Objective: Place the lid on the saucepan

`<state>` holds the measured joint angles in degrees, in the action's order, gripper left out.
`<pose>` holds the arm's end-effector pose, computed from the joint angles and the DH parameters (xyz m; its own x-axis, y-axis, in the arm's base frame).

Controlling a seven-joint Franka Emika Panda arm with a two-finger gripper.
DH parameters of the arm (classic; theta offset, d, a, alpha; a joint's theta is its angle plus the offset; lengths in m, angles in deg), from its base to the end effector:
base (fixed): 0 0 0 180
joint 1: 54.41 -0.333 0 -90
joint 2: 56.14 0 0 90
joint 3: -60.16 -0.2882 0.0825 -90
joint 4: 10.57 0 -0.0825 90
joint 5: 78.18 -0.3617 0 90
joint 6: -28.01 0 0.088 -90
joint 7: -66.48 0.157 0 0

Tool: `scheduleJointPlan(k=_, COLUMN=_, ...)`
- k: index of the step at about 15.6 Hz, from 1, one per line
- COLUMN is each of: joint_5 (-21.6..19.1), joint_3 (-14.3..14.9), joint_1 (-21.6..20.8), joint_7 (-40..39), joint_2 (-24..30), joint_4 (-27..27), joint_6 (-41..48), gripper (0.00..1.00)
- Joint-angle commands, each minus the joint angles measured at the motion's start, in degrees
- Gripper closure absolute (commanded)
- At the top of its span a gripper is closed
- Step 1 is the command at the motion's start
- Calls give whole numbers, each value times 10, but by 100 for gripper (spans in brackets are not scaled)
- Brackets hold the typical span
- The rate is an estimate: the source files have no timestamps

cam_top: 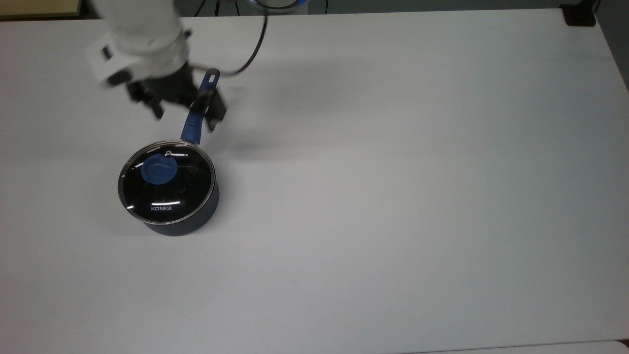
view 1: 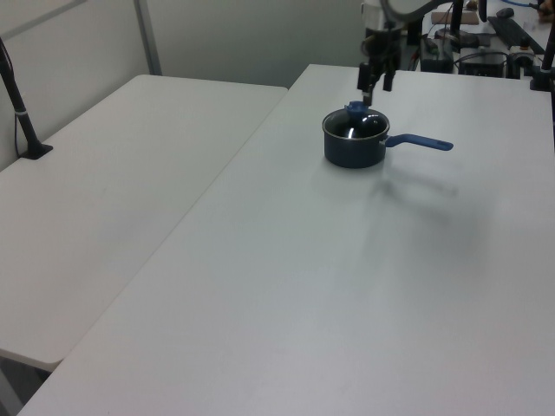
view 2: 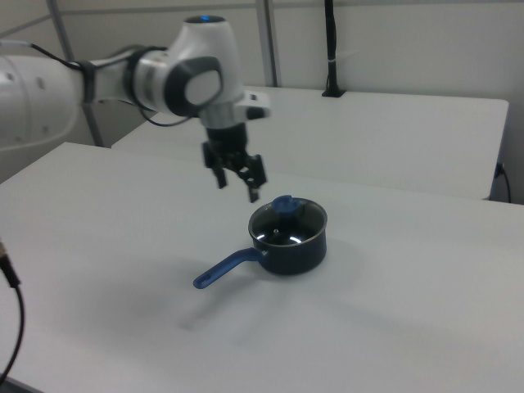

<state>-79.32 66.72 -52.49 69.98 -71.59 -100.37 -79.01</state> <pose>0.6140 -0.0838 0.4200 0.9775 -0.2082 0.0333 -0.2086 -0.9780 0.0092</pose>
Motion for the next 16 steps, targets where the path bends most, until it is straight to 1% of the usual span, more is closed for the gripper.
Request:
scheduleJointPlan(k=1, joint_5=10, joint_3=3, joint_1=-27, joint_7=-12, joint_2=127, joint_4=-107, joint_6=31, gripper=0)
scheduleJointPlan(k=5, joint_5=11, joint_3=-4, joint_1=-27, joint_7=-47, joint_2=158, joint_4=-119, joint_6=42, gripper=0)
scheduleJointPlan(k=8, joint_5=18, joint_3=-4, joint_1=-28, joint_7=-47, joint_2=168, joint_4=-116, joint_6=59, gripper=0)
scheduleJointPlan(k=11, joint_5=25, joint_3=-3, joint_1=-53, joint_7=-43, joint_2=169, joint_4=-114, joint_6=82, gripper=0)
scheduleJointPlan(k=16, joint_5=28, joint_3=-3, joint_1=-55, joint_7=-42, joint_2=168, joint_4=-111, joint_6=88, gripper=0)
